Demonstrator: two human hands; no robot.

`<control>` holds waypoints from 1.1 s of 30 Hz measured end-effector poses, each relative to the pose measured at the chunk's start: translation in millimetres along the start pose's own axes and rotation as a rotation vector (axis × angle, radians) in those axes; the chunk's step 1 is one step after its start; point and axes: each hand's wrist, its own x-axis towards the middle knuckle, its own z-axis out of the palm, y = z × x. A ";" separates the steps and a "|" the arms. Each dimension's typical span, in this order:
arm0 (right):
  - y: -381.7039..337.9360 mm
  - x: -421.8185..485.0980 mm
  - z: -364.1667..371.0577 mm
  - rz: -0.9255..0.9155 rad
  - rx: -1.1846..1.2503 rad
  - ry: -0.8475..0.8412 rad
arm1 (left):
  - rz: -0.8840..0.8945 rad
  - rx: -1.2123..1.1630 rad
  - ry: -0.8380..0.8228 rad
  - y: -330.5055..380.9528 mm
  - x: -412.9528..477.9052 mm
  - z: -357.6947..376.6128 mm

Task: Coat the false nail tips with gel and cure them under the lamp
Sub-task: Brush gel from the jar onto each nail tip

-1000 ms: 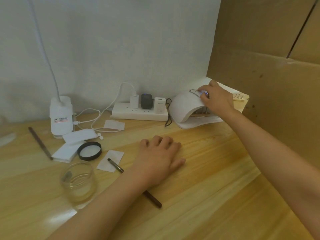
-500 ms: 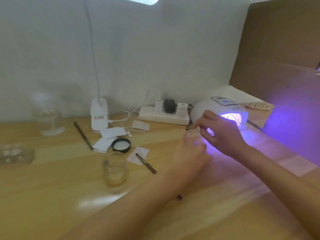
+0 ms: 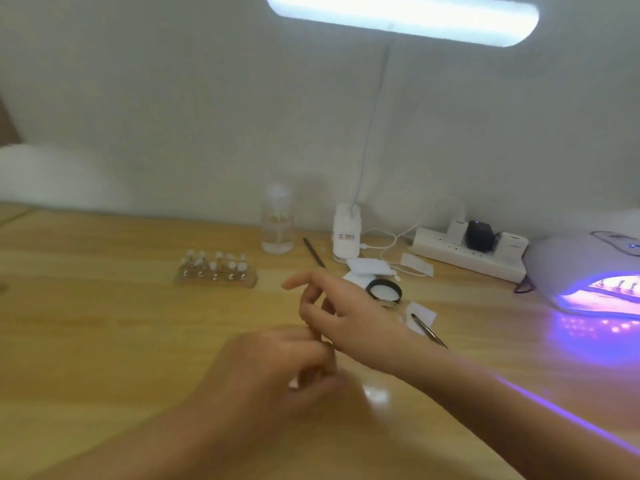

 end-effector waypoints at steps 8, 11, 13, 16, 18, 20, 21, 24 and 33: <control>2.7 90.1 42.0 0.199 -0.451 -0.048 | -0.645 0.257 0.139 -158.1 -25.5 -60.5; 3.0 102.4 51.7 0.172 -0.479 0.020 | -0.724 0.254 0.078 -177.3 -24.6 -59.1; 3.6 106.2 54.8 0.153 -0.486 0.066 | -0.737 0.231 0.082 -182.0 -18.8 -57.0; 2.1 104.7 54.1 0.135 -0.496 0.080 | -0.727 0.177 0.088 -178.3 -13.0 -54.3; 0.5 98.0 52.0 0.098 -0.552 0.045 | -0.714 0.158 0.086 -168.5 -13.5 -53.7; -2.5 82.5 48.5 0.065 -0.582 -0.003 | -0.679 0.170 0.061 -152.7 -17.9 -55.3; -3.3 70.5 46.6 0.052 -0.579 -0.028 | -0.655 0.189 0.039 -142.6 -21.7 -56.9; 0.9 18.2 37.1 0.014 -0.569 -0.073 | -0.557 0.268 -0.069 -107.6 -34.8 -58.1; 38.0 -110.2 -29.1 0.111 -0.606 -0.001 | -0.198 0.135 -0.248 -18.2 -11.8 -15.7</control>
